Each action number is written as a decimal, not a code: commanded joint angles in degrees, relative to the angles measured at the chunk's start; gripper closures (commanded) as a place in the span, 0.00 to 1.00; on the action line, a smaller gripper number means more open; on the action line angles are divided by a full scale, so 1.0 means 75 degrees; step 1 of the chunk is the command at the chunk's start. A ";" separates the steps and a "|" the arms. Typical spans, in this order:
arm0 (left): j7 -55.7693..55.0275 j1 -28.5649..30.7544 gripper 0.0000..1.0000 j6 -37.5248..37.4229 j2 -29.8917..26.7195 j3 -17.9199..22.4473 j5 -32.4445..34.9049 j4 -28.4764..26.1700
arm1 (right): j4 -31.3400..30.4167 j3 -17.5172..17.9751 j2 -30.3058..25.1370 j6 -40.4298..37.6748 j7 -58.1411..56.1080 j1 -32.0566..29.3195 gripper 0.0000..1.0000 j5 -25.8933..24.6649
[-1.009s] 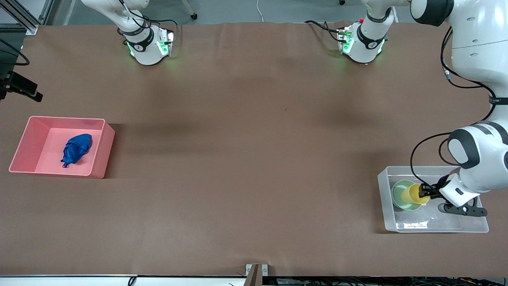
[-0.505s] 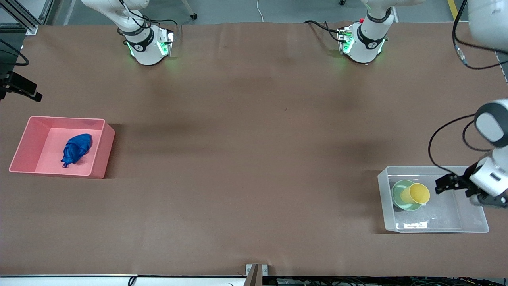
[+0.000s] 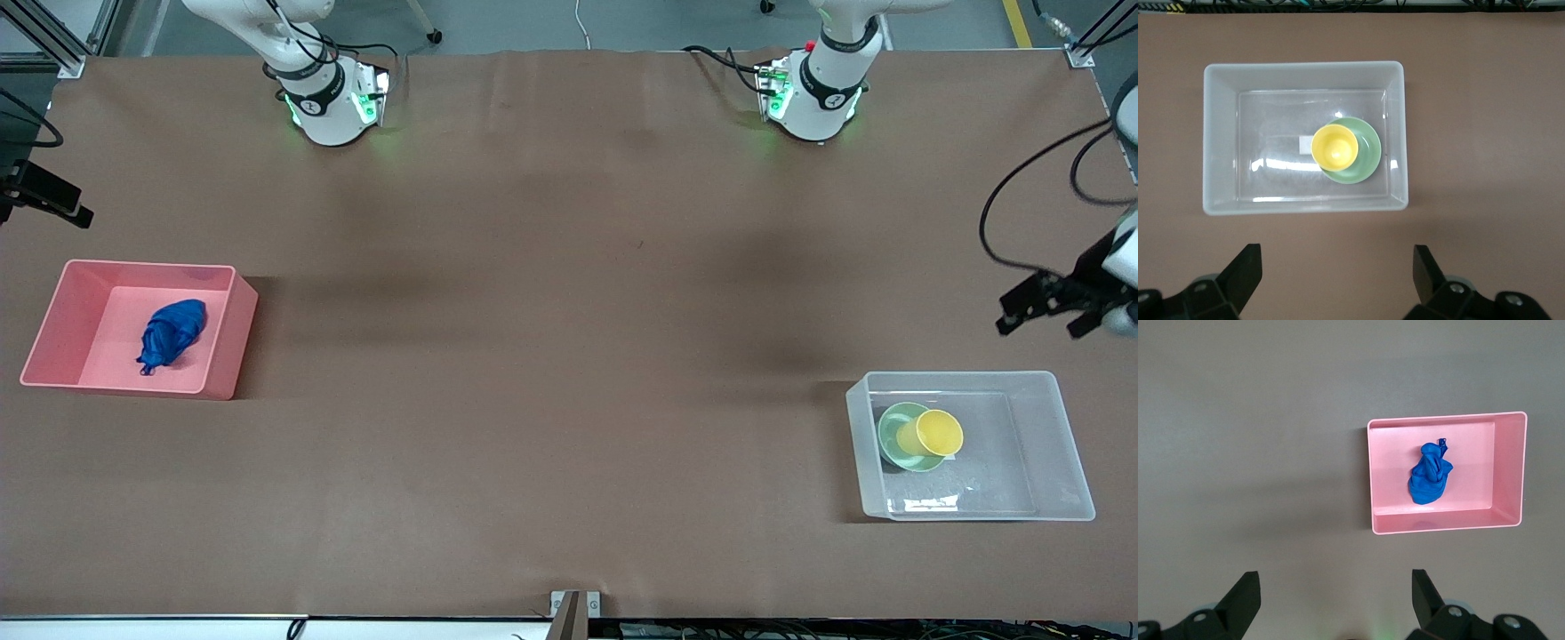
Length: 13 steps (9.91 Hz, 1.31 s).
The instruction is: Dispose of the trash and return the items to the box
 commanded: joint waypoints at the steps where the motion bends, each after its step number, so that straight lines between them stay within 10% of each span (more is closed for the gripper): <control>1: -0.0458 -0.0123 0.00 -0.1123 0.0087 -0.0104 0.0409 0.0772 | -0.0071 0.0044 -0.0090 -0.0046 -0.0021 -0.0072 0.00 -0.0001; 4: -0.0529 -0.0217 0.00 -0.2648 0.0345 -0.0278 0.0843 0.2227 | -0.0071 0.0032 -0.0090 -0.0046 -0.0021 -0.0072 0.00 -0.0001; 13: -0.1104 -0.0323 0.00 -0.3391 -0.0147 -0.0315 0.0774 0.1692 | -0.0083 0.0032 -0.0090 -0.0046 -0.0044 -0.0083 0.00 -0.0001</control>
